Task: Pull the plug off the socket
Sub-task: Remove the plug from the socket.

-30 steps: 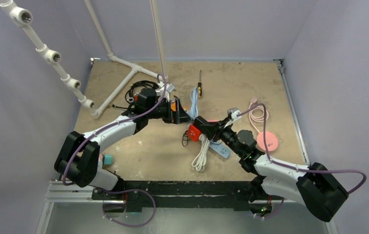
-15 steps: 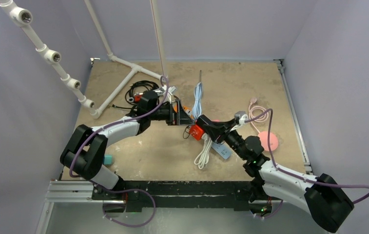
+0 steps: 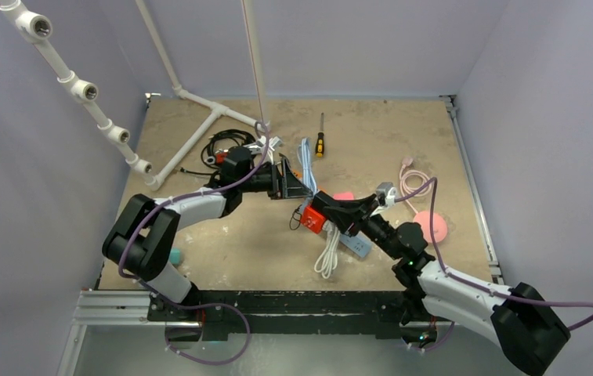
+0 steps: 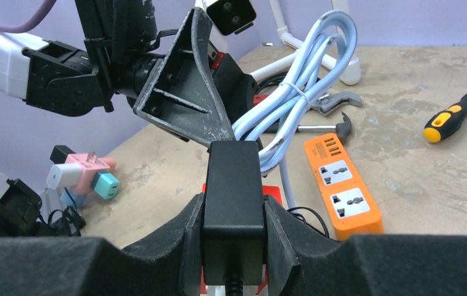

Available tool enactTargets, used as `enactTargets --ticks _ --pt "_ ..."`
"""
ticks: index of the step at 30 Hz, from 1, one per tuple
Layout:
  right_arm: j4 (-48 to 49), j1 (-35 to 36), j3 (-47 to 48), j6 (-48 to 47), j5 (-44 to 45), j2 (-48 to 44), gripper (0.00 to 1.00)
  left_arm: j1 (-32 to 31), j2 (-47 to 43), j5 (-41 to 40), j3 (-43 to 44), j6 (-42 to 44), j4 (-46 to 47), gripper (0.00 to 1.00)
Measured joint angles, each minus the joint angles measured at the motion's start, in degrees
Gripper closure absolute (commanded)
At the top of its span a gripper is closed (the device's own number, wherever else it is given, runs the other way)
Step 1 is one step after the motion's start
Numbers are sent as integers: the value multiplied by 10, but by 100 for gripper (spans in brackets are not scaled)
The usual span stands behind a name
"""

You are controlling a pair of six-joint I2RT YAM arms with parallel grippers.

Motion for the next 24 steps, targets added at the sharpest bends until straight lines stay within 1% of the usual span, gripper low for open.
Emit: enactTargets --ticks 7,8,9,11,13,15,17,18,19,20,24 --pt "3 2 0 -1 -19 17 100 -1 15 3 -1 -13 13 26" --pt "7 5 0 -3 -19 20 100 -1 15 3 -1 -13 14 27" --pt "9 7 0 -5 -19 22 100 -2 15 3 -1 -14 14 30" --pt "14 11 0 -9 -19 28 100 -4 21 3 -1 -15 19 40" --pt "16 17 0 -18 -14 36 100 -8 29 6 -1 -18 24 55" --pt "14 29 1 -26 -3 47 100 -15 37 8 -1 -22 29 72" --pt "7 48 6 -37 14 60 100 -19 42 10 -1 -26 28 95" --pt "1 55 10 -43 24 65 100 -19 42 10 -1 -27 24 100" --pt "-10 61 17 -47 36 73 100 -19 42 10 -1 -24 22 100" --pt "-16 64 24 -49 45 81 94 -19 40 4 -1 -13 19 100" --pt "-47 69 55 -46 52 111 60 -16 26 -28 2 28 -34 100"
